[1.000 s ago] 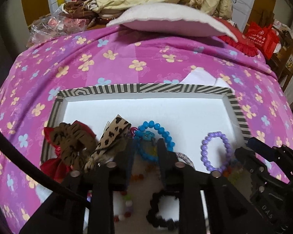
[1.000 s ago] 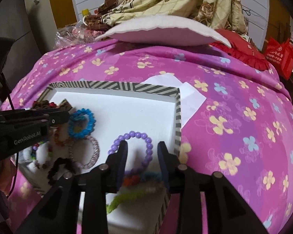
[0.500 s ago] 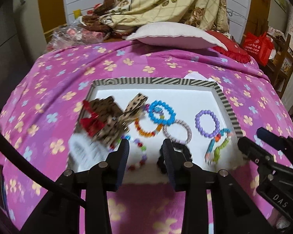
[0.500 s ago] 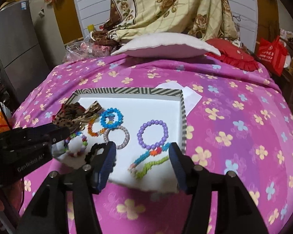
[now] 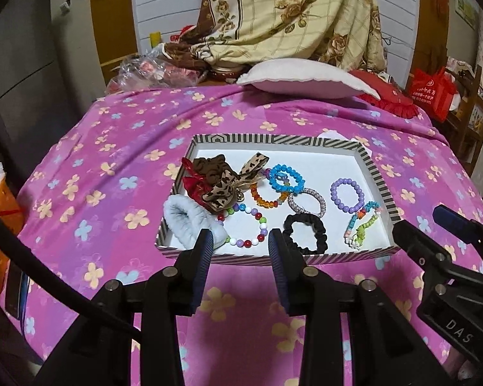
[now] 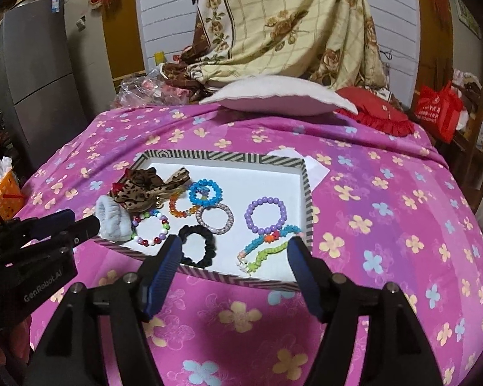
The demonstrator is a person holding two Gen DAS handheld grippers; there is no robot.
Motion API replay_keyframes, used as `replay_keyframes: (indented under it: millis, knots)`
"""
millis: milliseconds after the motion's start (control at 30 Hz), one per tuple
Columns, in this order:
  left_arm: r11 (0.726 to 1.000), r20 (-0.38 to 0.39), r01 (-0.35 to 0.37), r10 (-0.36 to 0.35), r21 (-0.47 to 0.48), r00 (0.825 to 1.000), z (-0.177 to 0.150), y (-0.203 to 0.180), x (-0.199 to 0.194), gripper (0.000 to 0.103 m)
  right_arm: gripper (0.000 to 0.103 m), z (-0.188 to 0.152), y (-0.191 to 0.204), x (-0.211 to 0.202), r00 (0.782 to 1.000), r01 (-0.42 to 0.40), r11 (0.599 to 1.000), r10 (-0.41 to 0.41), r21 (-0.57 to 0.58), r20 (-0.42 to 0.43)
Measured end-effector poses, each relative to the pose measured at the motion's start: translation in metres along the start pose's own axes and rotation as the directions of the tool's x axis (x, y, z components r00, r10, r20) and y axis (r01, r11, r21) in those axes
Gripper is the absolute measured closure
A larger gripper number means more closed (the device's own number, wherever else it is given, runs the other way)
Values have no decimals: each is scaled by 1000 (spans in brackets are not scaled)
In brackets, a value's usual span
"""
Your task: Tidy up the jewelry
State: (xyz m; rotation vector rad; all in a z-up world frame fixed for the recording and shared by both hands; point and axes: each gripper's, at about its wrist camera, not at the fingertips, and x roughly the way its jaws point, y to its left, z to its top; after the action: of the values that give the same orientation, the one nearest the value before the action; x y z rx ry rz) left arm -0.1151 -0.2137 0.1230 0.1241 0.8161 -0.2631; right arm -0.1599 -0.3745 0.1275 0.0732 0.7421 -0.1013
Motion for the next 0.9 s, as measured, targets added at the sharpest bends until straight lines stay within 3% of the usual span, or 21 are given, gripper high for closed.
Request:
replay_keyframes:
  millis: [900]
  knots:
    - [999,48,-51,50,10,998,-4,0,-21,77,27,-2,0,-14,1000,10,999,-10,36,16]
